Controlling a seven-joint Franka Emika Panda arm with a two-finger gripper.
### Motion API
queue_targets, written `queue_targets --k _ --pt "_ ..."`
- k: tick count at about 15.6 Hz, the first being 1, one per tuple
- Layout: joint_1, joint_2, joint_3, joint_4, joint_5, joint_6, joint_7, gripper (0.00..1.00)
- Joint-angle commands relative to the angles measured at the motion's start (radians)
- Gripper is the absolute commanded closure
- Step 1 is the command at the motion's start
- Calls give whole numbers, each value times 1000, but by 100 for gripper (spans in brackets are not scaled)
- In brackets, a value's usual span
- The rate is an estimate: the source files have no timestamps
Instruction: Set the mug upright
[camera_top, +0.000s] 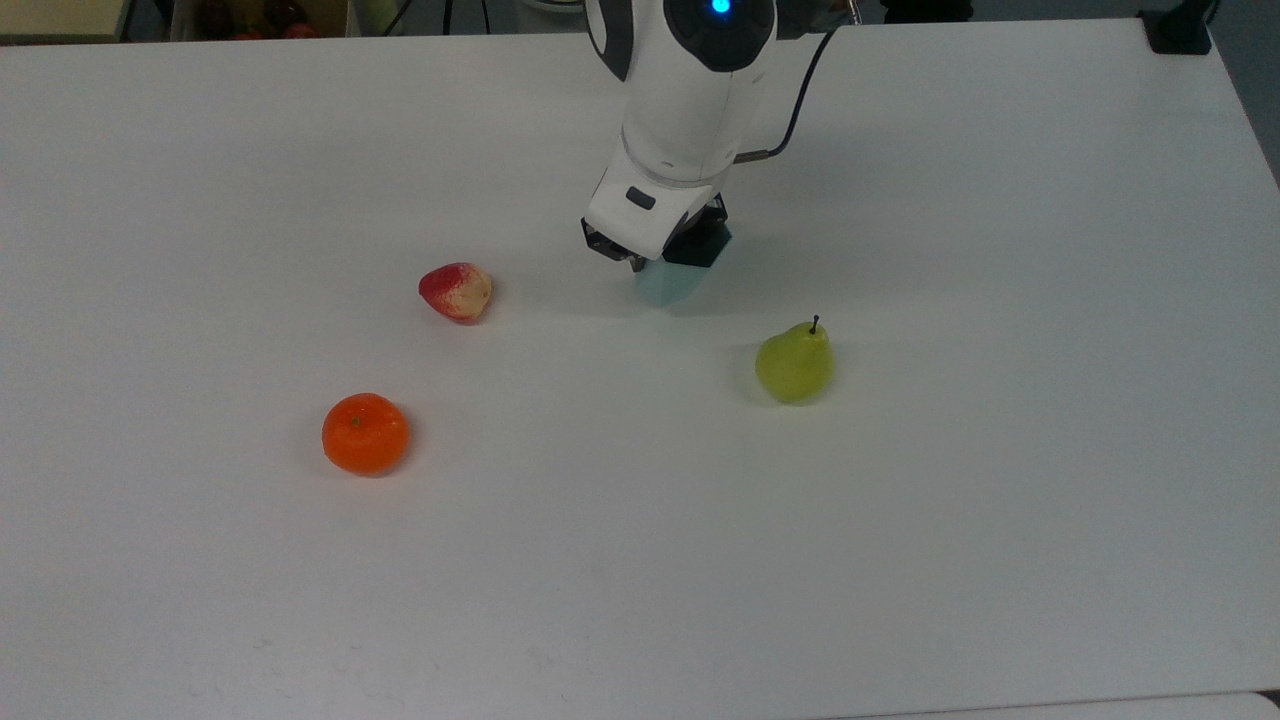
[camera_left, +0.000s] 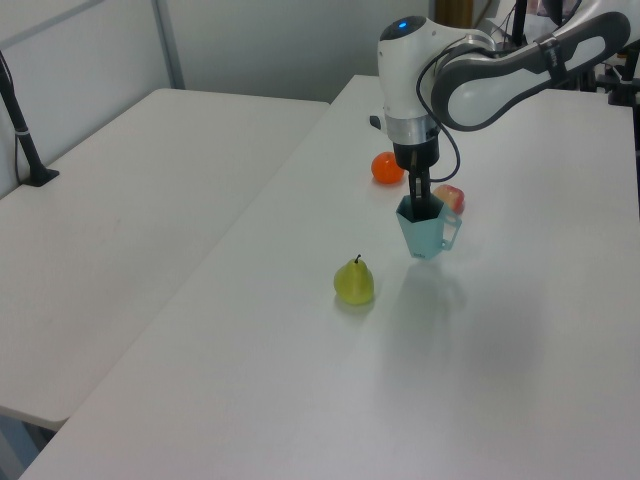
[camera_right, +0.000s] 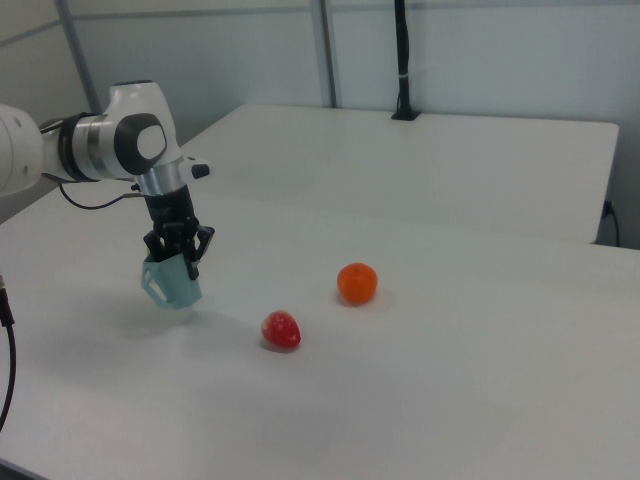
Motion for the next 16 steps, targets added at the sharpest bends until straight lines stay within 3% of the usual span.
queue_targets --k 1,5,8,10,11,13,16 --pt "-14 -14 -2 -43 12 40 -145 97" --pt "-11 -6 -2 -68 3 106 -145 93" --pt "-12 3 -3 -65 3 106 -145 74" --pt "-17 -5 -3 -61 3 97 -144 25" --pt "-23 -9 -3 -58 3 94 -144 23" --pt "-31 -32 -5 -55 3 89 -139 0" --pt "-49 -98 -5 -55 5 71 -101 0"
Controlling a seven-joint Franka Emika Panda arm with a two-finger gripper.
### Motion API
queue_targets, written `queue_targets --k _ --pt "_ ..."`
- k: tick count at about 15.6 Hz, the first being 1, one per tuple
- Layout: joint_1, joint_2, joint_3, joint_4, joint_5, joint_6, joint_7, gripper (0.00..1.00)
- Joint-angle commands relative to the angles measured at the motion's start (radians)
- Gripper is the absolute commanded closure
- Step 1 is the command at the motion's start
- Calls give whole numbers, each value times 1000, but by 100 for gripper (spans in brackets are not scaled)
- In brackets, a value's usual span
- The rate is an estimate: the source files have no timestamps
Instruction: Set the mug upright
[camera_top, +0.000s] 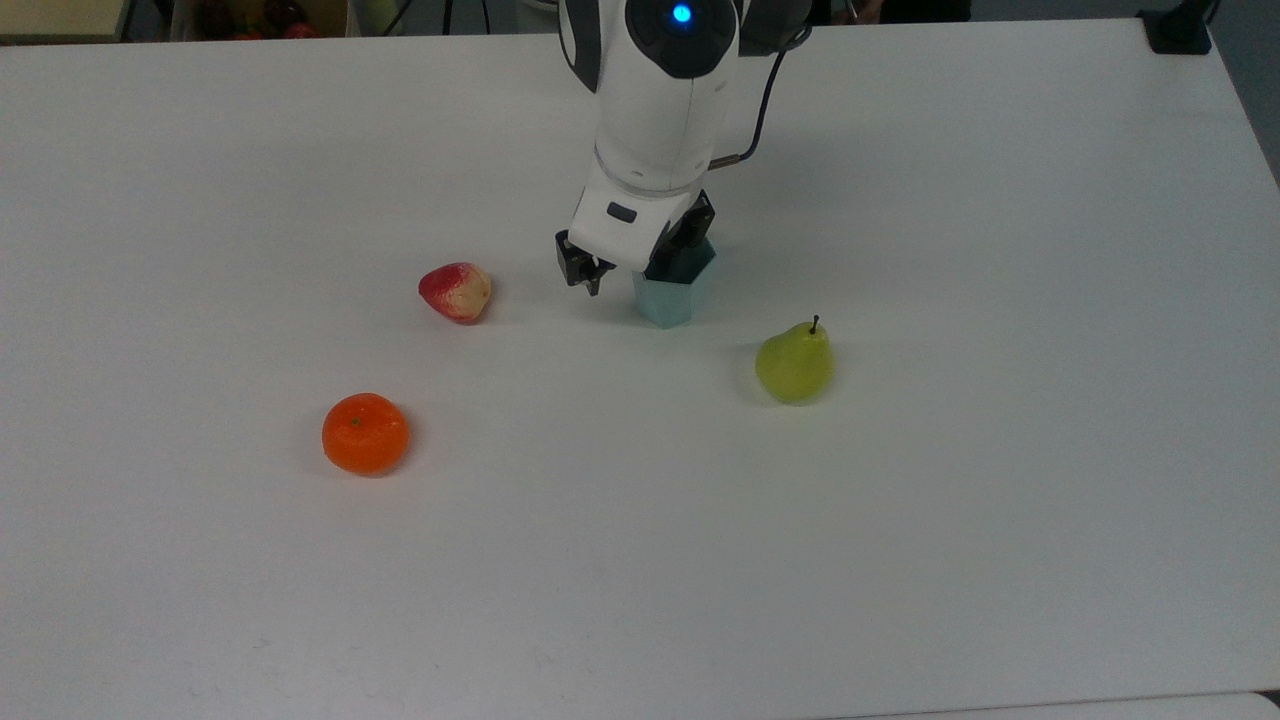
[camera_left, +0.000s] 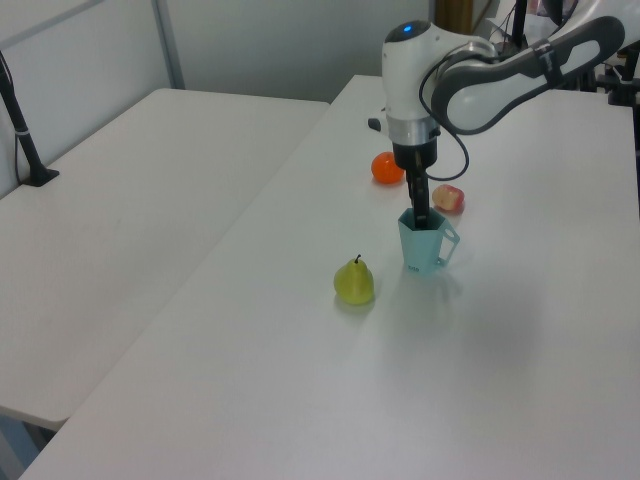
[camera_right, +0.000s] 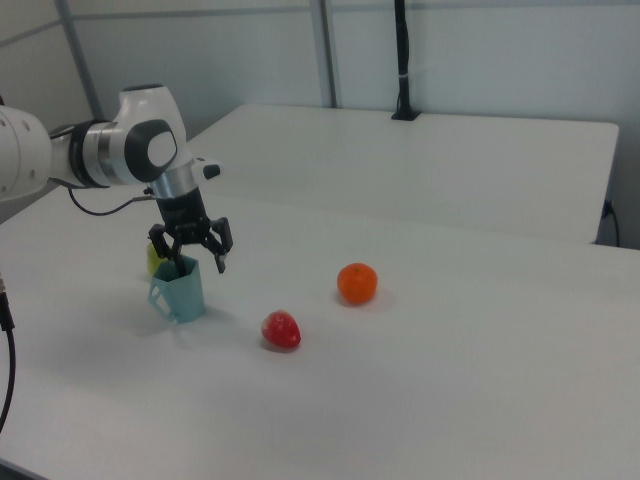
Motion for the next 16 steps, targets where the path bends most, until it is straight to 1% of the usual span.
queue_targets --k 1,3,6,7,9,10,13,16 --pt "-26 -118 -5 -26 5 -26 59 0" --pt "-46 -175 -5 -26 5 -61 140 0" --pt "-89 -259 -5 -29 22 -143 162 0" --pt "-102 -284 -5 -29 42 -166 162 0" --pt "-137 -330 -6 -29 104 -201 162 0" --pt "-148 -347 -6 -27 125 -221 162 0" --pt "-152 -379 -9 -27 128 -259 165 0" --pt "-152 -387 -9 -26 128 -264 190 0"
